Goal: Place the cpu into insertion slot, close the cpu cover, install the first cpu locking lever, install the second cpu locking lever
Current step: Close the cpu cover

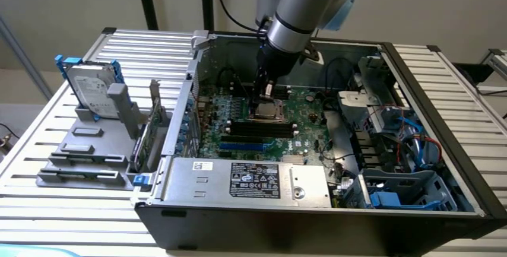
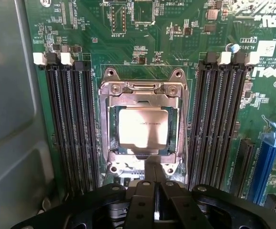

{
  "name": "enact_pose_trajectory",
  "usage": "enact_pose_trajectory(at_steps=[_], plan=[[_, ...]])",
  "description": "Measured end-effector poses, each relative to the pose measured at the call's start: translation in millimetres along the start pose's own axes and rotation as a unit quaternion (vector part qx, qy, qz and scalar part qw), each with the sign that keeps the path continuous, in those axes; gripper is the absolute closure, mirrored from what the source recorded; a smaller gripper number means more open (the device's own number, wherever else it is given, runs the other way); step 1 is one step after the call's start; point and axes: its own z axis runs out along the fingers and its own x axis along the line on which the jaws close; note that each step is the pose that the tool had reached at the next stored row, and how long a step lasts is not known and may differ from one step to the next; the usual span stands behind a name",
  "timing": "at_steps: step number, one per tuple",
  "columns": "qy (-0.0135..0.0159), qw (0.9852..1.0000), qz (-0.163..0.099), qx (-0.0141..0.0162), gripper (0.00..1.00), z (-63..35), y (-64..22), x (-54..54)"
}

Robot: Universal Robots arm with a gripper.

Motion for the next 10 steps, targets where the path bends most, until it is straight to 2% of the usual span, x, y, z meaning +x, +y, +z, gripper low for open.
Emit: enact_pose_trajectory(at_steps=[10], plan=[[0.0004, 1.0, 0.0, 0.0, 0.89, 8.7, 2.1, -0.2]])
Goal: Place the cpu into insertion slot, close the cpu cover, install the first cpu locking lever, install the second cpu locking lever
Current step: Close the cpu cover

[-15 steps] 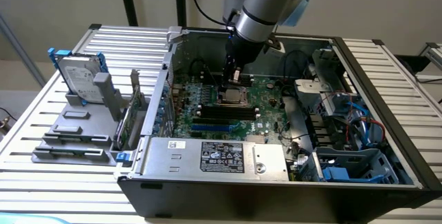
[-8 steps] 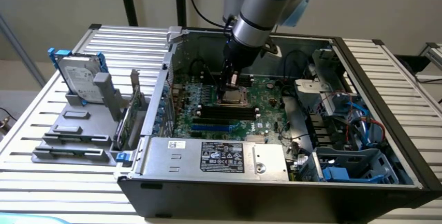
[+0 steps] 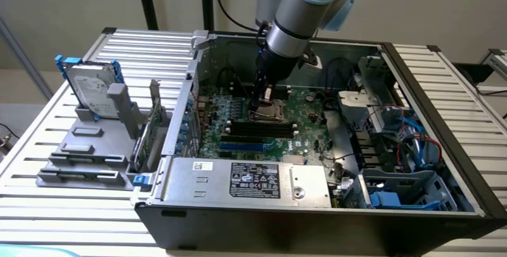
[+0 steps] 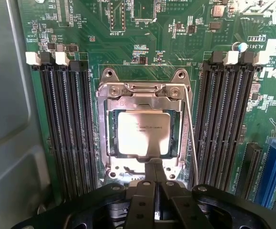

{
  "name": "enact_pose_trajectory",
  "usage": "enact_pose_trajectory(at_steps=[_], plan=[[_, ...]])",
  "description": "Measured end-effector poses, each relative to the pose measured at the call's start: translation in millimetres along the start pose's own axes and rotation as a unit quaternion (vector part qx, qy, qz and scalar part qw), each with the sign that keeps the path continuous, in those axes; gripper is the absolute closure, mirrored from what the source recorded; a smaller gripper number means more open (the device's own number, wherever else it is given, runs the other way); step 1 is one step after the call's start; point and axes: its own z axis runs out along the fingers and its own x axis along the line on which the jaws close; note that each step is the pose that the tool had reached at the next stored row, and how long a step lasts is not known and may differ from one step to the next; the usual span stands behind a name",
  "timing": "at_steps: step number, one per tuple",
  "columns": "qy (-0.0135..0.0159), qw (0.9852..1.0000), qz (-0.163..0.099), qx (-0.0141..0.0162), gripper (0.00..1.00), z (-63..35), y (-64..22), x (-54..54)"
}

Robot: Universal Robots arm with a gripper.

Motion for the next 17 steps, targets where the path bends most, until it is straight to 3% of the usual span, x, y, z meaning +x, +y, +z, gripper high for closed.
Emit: enact_pose_trajectory(at_steps=[9, 17], plan=[[-0.0001, 1.0, 0.0, 0.0002, 0.89, 3.1, 0.8, -0.1], [0.0, 1.0, 0.0, 0.001, 0.89, -4.4, -6.0, -1.2]])
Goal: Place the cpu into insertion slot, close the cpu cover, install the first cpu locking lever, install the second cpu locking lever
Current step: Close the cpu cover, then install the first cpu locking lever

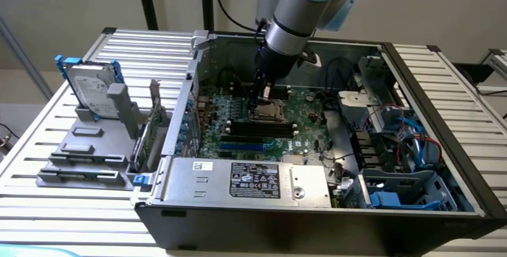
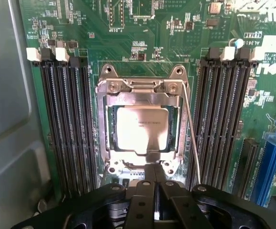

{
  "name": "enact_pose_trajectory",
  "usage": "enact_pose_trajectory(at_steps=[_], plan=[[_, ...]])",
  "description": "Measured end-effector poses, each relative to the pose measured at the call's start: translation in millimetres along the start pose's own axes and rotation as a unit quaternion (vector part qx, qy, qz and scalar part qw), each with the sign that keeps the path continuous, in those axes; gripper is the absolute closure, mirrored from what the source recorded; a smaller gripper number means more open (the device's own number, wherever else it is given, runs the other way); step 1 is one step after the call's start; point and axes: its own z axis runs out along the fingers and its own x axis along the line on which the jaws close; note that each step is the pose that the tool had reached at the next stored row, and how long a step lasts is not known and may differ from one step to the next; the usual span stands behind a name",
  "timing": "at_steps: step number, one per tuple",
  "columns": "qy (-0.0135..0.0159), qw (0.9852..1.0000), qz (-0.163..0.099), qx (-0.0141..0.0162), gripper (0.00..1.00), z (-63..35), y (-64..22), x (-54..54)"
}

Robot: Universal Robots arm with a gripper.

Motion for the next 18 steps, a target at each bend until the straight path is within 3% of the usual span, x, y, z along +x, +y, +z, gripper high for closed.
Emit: enact_pose_trajectory(at_steps=[9, 18], plan=[[-0.0001, 1.0, 0.0, 0.0, 0.89, 2.5, -26.6, -2.2], [0.0, 1.0, 0.0, 0.0, 0.89, 2.6, -28.7, -2.3]])
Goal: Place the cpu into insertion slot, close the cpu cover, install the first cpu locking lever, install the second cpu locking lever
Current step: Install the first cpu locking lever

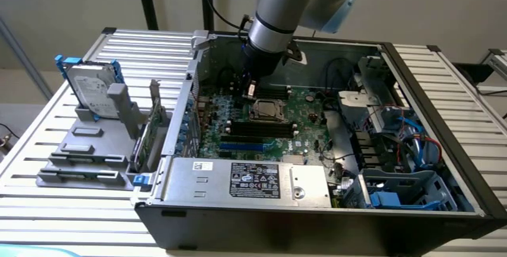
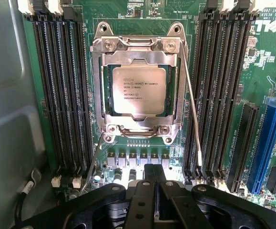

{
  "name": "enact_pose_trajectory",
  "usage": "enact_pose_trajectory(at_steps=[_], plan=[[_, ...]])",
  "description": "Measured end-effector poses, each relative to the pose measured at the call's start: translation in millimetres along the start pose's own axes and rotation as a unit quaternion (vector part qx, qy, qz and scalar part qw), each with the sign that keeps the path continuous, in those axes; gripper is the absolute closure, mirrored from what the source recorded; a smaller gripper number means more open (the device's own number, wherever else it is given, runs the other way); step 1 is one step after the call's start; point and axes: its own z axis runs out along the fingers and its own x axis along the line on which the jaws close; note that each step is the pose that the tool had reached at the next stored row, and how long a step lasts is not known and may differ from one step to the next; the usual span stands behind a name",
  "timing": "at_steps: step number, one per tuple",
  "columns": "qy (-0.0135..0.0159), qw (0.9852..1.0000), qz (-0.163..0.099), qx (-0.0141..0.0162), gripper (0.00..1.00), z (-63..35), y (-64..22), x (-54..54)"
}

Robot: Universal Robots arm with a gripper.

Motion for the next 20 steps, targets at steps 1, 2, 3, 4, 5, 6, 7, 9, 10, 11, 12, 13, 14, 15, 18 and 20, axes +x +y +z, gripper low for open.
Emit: enact_pose_trajectory(at_steps=[1, 2, 3, 4, 5, 6, 7, 9, 10, 11, 12, 13, 14, 15, 18, 20], plan=[[0.0, 1.0, 0.0, 0.0, 0.89, 0.0, 0.0, 0.0], [0.0, 1.0, 0.0, 0.0, 0.89, 0.0, 0.0, 0.0], [0.0, 1.0, 0.0, 0.0, 0.89, 0.0, 0.0, 0.0], [0.0, 1.0, 0.0, 0.0, 0.89, 0.0, 0.0, 0.0], [0.0, 1.0, 0.0, 0.0, 0.89, 0.0, 0.0, 0.0], [0.0, 1.0, 0.0, 0.0, 0.89, 0.0, 0.0, 0.0], [0.0, 1.0, 0.0, 0.0001, 0.89, -0.1, -0.1, -0.3], [0.0007, 1.0, 0.0, 0.0, 0.89, 0.0, -0.3, -1.6], [0.0012, 1.0, 0.0, 0.0, 0.89, 0.0, -0.7, -3.1], [0.0016, 1.0, 0.0, 0.0002, 0.89, -0.2, -1.5, -4.8], [0.0022, 1.0, 0.0, 0.0004, 0.89, -0.5, -2.6, -6.1], [0.003, 1.0, 0.0, 0.0007, 0.89, -0.8, -4.0, -7.1], [0.0037, 1.0, 0.0, 0.001, 0.89, -1.2, -5.4, -7.9], [0.0047, 1.0, 0.0, 0.0014, 0.89, -1.6, -6.9, -8.8], [0.0103, 0.9999, 0.0, 0.0032, 0.89, -4.1, -10.9, -10.6], [0.0158, 0.9999, 0.0, 0.0047, 0.89, -6.0, -12.7, -11.1]])
